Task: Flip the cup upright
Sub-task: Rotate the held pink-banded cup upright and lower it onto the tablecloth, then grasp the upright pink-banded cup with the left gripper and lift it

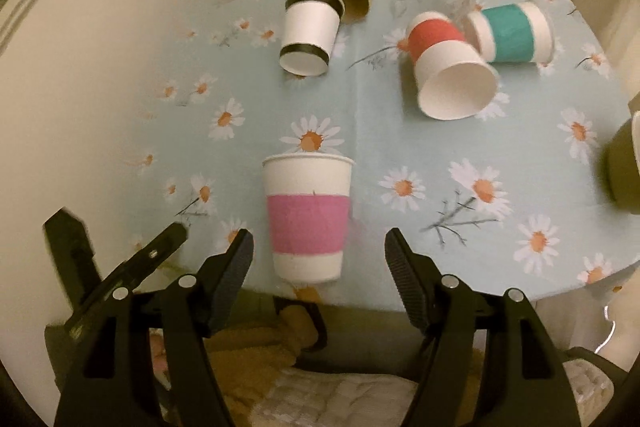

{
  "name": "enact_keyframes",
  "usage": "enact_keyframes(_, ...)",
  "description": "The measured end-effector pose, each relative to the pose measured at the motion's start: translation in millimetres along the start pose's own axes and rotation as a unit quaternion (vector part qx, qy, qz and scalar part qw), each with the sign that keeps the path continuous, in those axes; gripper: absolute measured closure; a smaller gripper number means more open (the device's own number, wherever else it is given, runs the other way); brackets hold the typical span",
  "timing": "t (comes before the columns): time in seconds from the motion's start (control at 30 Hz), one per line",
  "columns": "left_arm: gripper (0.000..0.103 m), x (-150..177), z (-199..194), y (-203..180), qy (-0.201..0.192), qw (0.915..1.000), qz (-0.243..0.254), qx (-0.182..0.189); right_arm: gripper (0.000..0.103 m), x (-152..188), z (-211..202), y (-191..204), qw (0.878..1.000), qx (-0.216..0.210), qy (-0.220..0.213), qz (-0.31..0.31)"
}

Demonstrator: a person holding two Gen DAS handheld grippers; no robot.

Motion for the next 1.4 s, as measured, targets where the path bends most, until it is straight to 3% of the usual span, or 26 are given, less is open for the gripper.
enact_keyframes(0.23,0.007,22.5,-0.3,-29.9,0.006,0.9976,0.069,0.004,0.035,27.1,-40.4,-31.4,0.998,-0.035,-0.051,0.023)
enact_keyframes(0.47,0.007,20.4,-2.0,-79.0,0.049,0.9938,0.078,0.061,0.035,59.6,-35.2,-63.6,0.996,-0.053,-0.071,0.025)
enact_keyframes(0.6,0.007,13.5,1.8,-116.8,0.059,0.9906,0.119,0.033,0.035,69.2,-32.7,-80.5,0.994,-0.072,-0.069,0.036)
enact_keyframes(0.73,0.007,12.0,14.4,-150.8,0.094,0.9859,0.136,0.025,0.035,69.3,-37.4,-90.9,0.993,-0.085,-0.079,0.035)
enact_keyframes(0.9,0.007,13.1,38.5,-171.9,0.128,0.9769,0.168,-0.033,0.035,74.0,-40.7,-93.8,0.991,-0.103,-0.075,0.029)
enact_keyframes(1.17,0.008,18.1,68.4,-171.3,0.141,0.9653,0.191,-0.109,0.035,84.4,-51.2,-87.8,0.989,-0.125,-0.074,0.021)
enact_keyframes(1.4,0.008,24.9,88.9,-163.0,0.154,0.9572,0.204,-0.135,0.035,81.8,-60.3,-91.7,0.987,-0.134,-0.083,0.025)
Point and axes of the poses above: each gripper's, at about its wrist camera, not at the fingertips, and z roughly the way its jaws point, y to its left, x to its underside, the point moved 2 cm from there along z, roughly the way its jaws point, and after that the axes turned 15 degrees about -y, right-handed, at the moved point
